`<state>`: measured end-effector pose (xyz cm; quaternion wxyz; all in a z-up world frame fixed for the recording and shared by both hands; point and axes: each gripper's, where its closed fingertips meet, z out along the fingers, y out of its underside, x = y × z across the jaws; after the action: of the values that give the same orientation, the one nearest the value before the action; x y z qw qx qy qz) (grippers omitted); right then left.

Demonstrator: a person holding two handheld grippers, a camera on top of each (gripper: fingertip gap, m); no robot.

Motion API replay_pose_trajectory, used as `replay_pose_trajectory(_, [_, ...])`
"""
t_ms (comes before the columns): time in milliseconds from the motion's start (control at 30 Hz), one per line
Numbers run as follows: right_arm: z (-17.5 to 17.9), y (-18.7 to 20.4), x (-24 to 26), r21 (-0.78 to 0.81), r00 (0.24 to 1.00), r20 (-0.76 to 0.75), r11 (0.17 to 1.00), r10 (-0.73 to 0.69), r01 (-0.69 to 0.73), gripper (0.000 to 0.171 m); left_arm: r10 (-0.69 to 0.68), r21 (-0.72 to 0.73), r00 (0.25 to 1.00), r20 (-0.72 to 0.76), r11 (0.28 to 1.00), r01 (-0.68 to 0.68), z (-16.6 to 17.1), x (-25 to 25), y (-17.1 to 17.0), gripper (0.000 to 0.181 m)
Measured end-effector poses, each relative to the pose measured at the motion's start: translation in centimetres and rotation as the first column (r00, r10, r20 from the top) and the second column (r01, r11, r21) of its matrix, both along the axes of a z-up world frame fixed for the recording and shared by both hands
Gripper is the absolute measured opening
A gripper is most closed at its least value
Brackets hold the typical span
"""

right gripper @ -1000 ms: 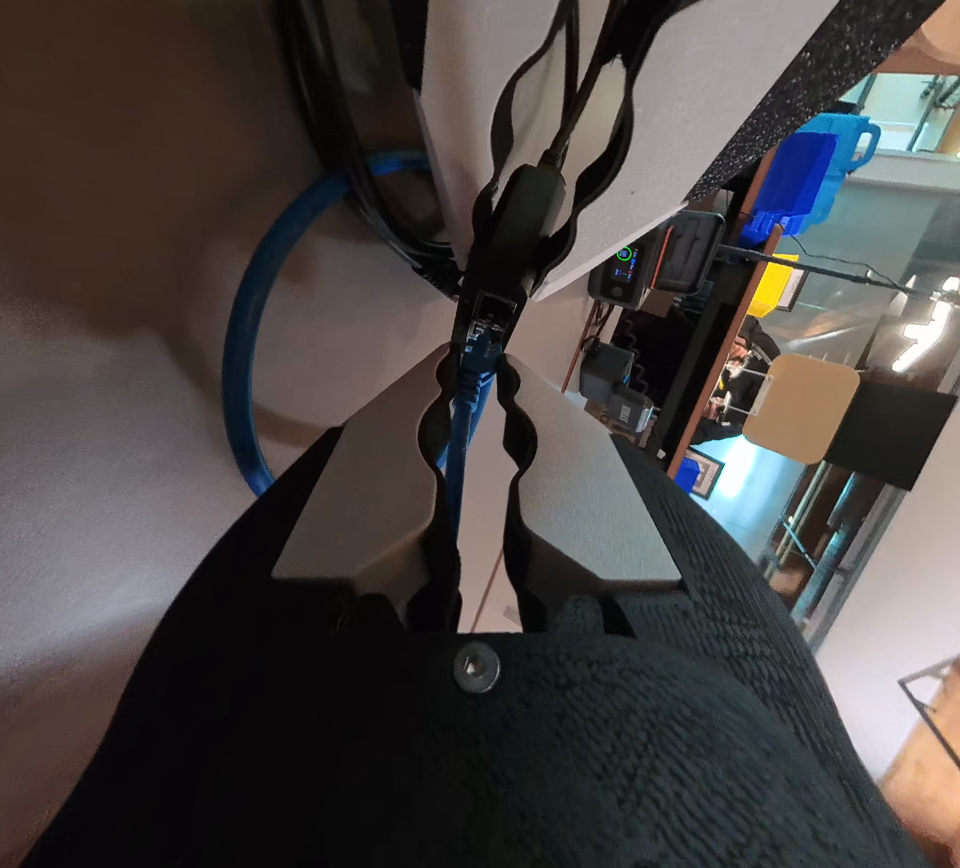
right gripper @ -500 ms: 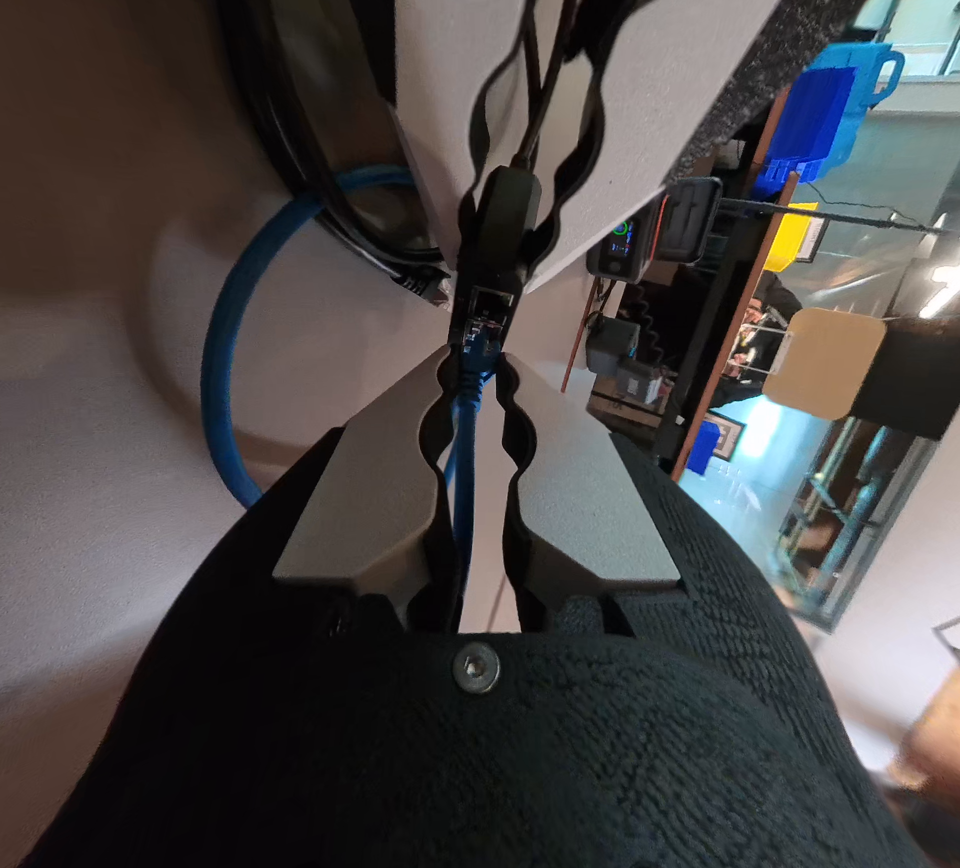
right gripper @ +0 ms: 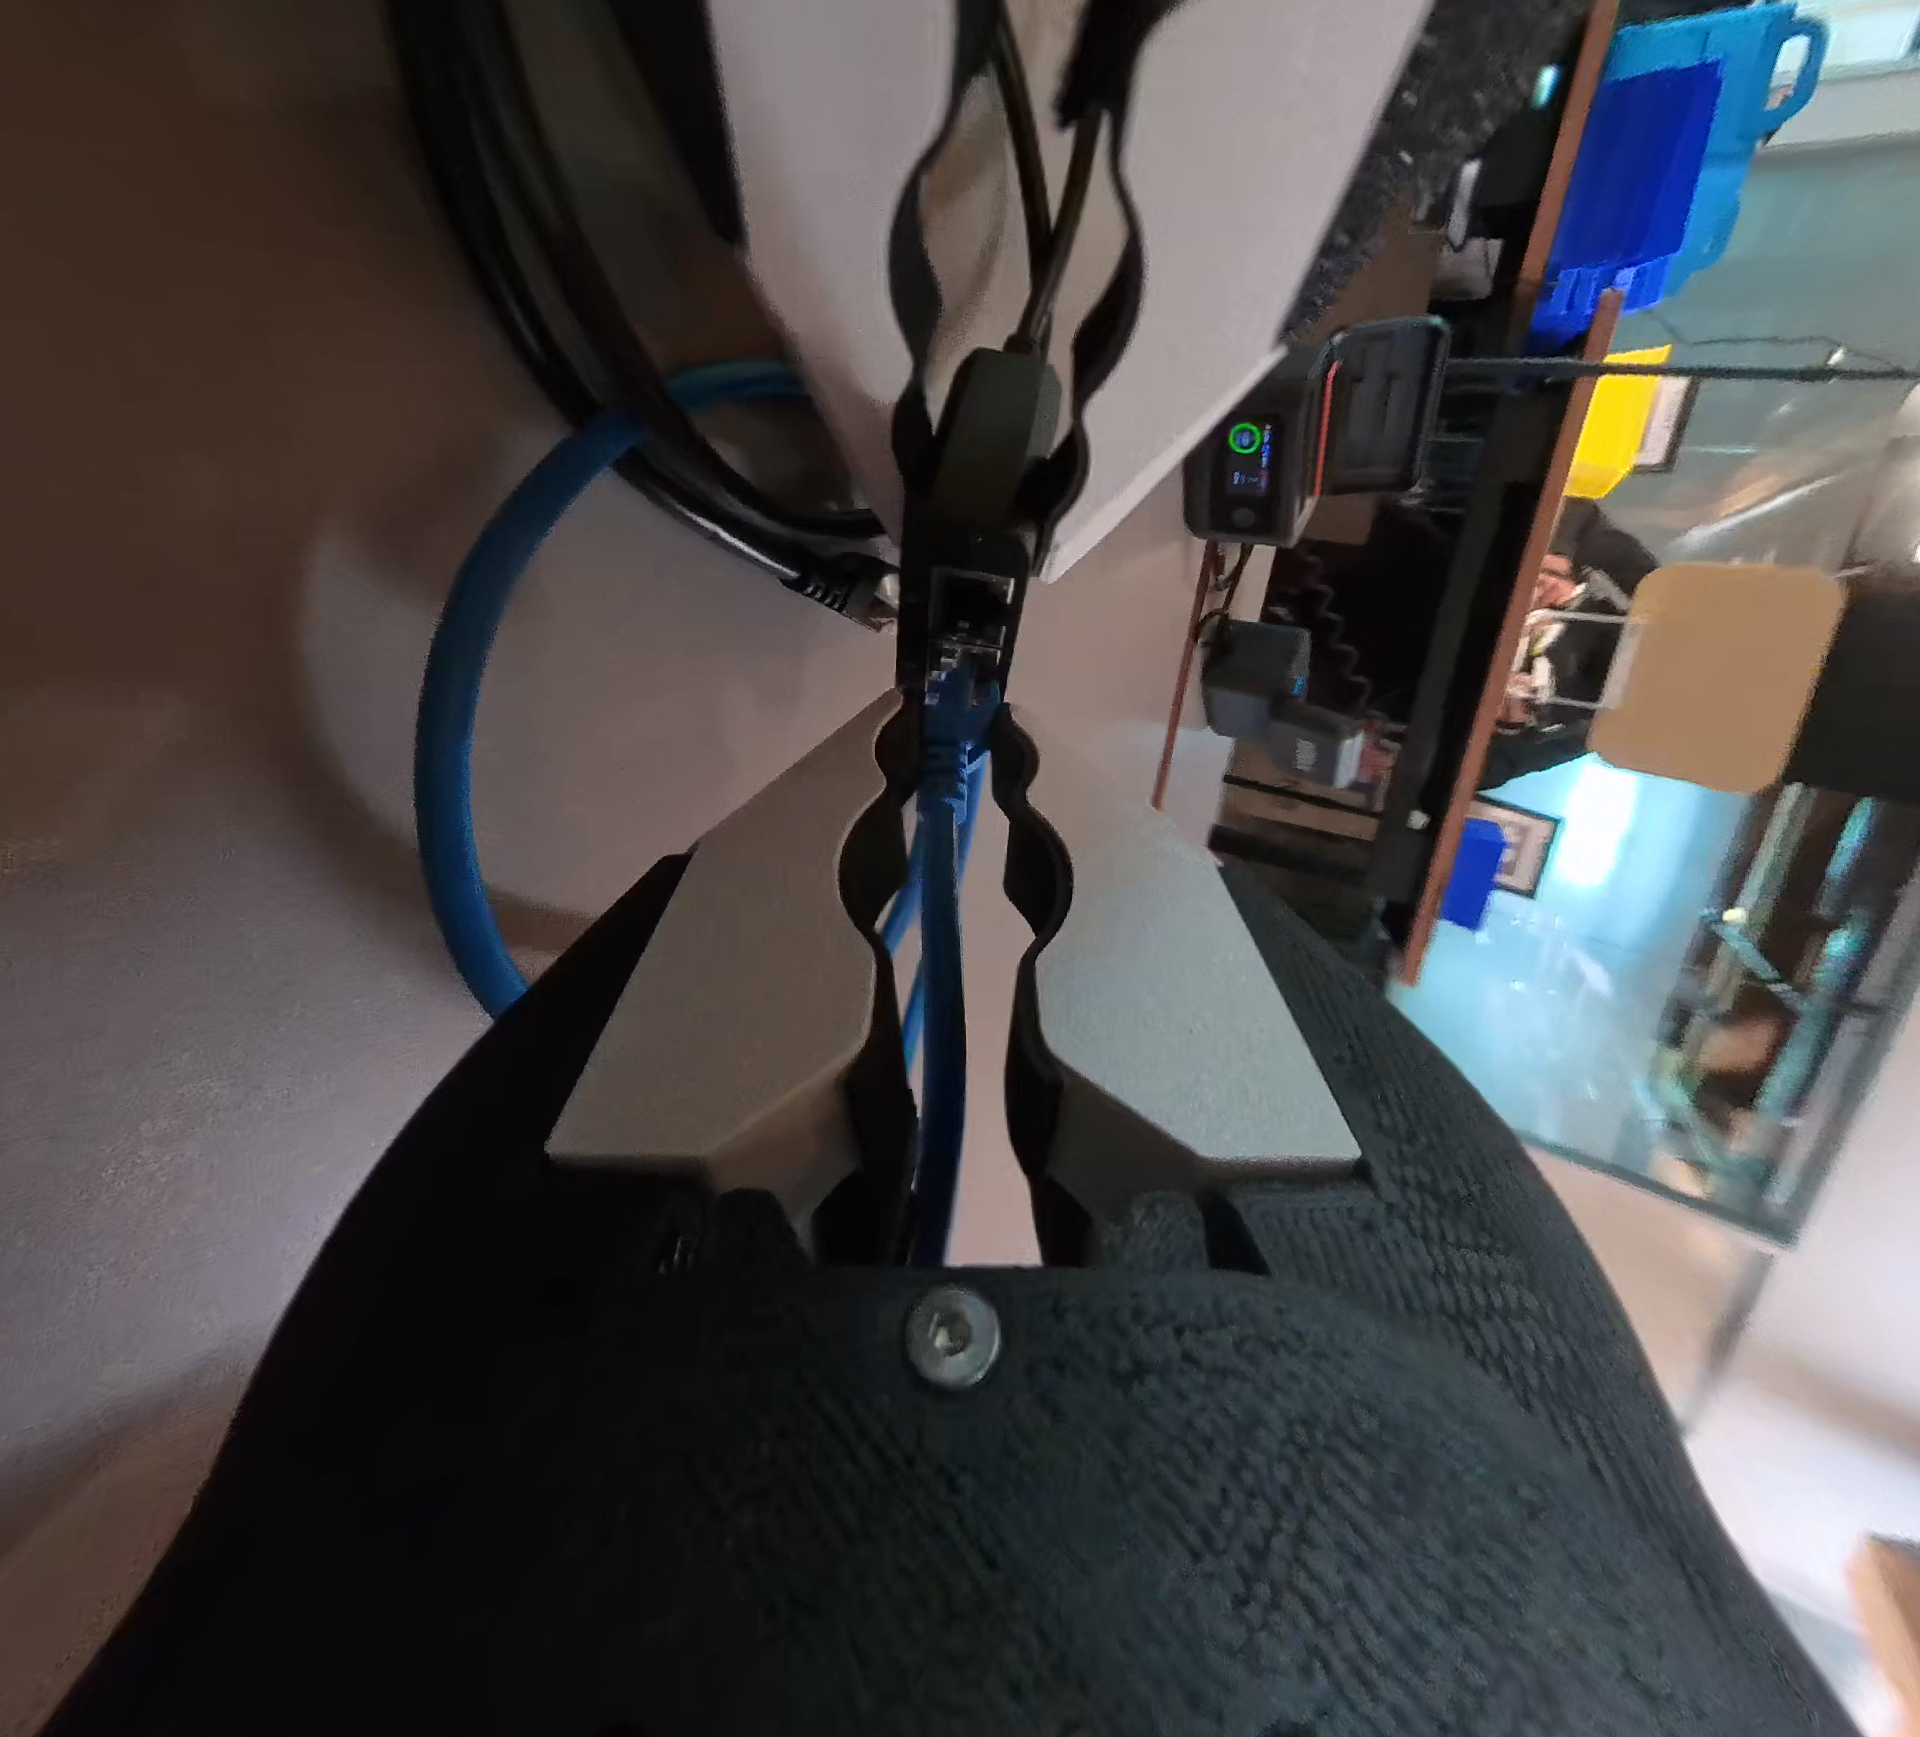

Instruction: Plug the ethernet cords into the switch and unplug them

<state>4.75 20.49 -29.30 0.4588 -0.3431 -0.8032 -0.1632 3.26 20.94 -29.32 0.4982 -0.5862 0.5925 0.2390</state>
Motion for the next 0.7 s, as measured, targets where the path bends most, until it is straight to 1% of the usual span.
replay_pose_trajectory(100, [0.1,-0.4,-0.1,0.066,0.997,0.058,0.997,0.045,-0.049,0.012,-0.015,-0.025,0.999,0.035,1.000,0.016,0.1,-0.2,-0.1,0.022])
replay_pose_trajectory(200, [0.0,-0.8,0.1,0.118,0.985,0.140,0.986,0.098,-0.115,0.012,-0.039,-0.034,0.999,0.029,0.999,0.040,0.0,0.0,-0.5,0.022])
replay_pose_trajectory(300, [0.1,-1.1,0.3,0.118,0.977,0.173,0.982,0.123,-0.145,0.012,-0.058,-0.039,0.998,0.038,0.997,0.059,0.0,0.3,-0.7,0.022])
replay_pose_trajectory(367, [0.1,-1.1,0.3,0.104,0.980,0.161,0.986,0.114,-0.132,0.012,-0.056,-0.032,0.998,0.035,0.998,0.057,0.0,0.3,-0.6,0.022])
replay_pose_trajectory(500, [0.0,-0.5,0.0,0.069,0.993,0.098,0.995,0.071,-0.078,0.011,-0.008,-0.019,0.999,0.035,1.000,0.009,-0.1,0.2,-0.3,0.022])
replay_pose_trajectory(633, [0.5,-0.4,0.8,0.019,0.999,0.005,0.999,0.049,-0.049,0.012,-0.033,-0.007,0.992,0.125,0.999,0.034,0.4,0.9,-0.6,0.022])
replay_pose_trajectory(667, [0.6,-0.5,0.9,0.009,0.999,-0.018,0.999,0.049,-0.049,0.012,-0.046,-0.005,0.986,0.159,0.999,0.047,0.6,1.1,-0.6,0.027])
replay_pose_trajectory(700, [0.6,-0.6,1.0,-0.006,0.998,-0.040,0.999,0.043,-0.044,0.012,-0.051,-0.001,0.980,0.192,0.999,0.052,0.9,1.2,-0.5,0.036])
